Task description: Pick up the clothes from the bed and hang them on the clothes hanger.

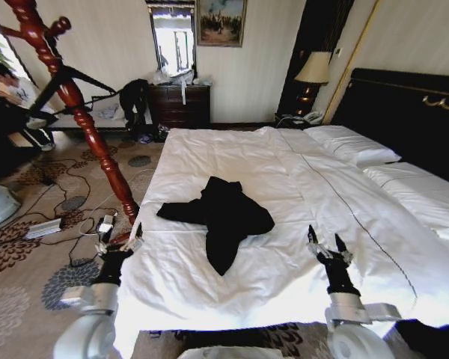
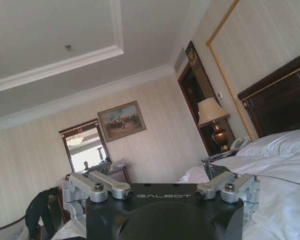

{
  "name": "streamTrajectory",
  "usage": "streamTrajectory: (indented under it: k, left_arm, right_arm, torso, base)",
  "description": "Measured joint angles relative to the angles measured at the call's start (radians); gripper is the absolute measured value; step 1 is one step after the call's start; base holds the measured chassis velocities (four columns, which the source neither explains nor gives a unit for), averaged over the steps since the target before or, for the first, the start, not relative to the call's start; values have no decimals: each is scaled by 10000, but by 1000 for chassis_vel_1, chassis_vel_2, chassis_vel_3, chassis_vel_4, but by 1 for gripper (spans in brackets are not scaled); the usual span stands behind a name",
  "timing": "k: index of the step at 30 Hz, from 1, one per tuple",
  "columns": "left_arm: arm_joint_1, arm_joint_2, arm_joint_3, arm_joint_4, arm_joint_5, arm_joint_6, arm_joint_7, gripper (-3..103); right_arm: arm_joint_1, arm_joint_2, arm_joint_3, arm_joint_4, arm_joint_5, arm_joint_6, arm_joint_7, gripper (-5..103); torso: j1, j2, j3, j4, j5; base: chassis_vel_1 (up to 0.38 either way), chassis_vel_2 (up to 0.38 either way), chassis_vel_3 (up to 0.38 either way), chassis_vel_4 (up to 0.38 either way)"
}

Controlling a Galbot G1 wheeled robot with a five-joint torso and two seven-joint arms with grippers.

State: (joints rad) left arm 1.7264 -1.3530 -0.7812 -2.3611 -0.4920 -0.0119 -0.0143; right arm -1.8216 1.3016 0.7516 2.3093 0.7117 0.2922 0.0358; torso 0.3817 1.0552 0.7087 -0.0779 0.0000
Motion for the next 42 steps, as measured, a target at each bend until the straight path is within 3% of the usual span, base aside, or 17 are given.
streamTrajectory:
  k: [4, 7, 13, 18, 28, 31, 35, 36, 40, 42]
  left_arm:
    - [-307, -73, 226, 1050, 377, -260, 24, 100]
    - [-520, -440, 486, 1923, 985, -448, 1, 100]
    - [-89, -703, 340, 734, 1174, -352, -30, 100]
    - [-7, -852, 292, 1122, 1438, -574, -140, 100]
    - [29, -976, 258, 1004, 1449, -537, -173, 100]
    - [115, -956, 229, 892, 1472, -537, -186, 100]
    - [235, -912, 191, 773, 1543, -539, -190, 100]
    - [235, -912, 191, 773, 1543, -539, -190, 100]
    - [354, -973, 135, 717, 1639, -541, -235, 100]
    - [370, -997, 113, 690, 1655, -541, -251, 100]
  right_arm:
    - [266, 137, -163, -815, -493, -156, 368, 100]
    - [562, 227, -400, -1750, -1418, 221, 227, 100]
    - [561, 30, -332, -1021, -1204, 79, 112, 100]
    - [587, -101, -280, -1730, -2035, 327, 132, 100]
    - [832, -329, -544, -2049, -2155, 227, 251, 100]
    - [809, -1055, -631, -2309, -2145, 208, 302, 100]
    - [1273, -3131, -717, -3115, -2148, 69, 209, 100]
    - [1273, -3131, -717, -3115, -2148, 69, 209, 100]
    - [2640, -4852, -1395, -4294, -2009, -220, 47, 100]
    - [2946, -5127, -1619, -4511, -1931, -242, 4, 100]
  torso:
    - [1, -1, 1, -2, -1]
    - [1, -1, 2, -1, -2]
    - [0, 0, 0, 2, 2]
    - [2, -1, 2, -2, 0]
    - [1, -1, 1, -1, -1]
    - [0, 0, 1, -3, 1]
    - [1, -1, 1, 0, 1]
    - [1, -1, 1, 0, 1]
    - [1, -1, 1, 0, 2]
    - [1, -1, 2, 3, 2]
  base:
    - [0, 0, 0, 0]
    - [0, 0, 0, 0]
    - [0, 0, 0, 0]
    - [0, 0, 0, 0]
    - [0, 0, 0, 0]
    - [0, 0, 0, 0]
    - [0, 0, 0, 0]
    - [0, 0, 0, 0]
    - [0, 0, 0, 0]
    - [0, 0, 0, 0]
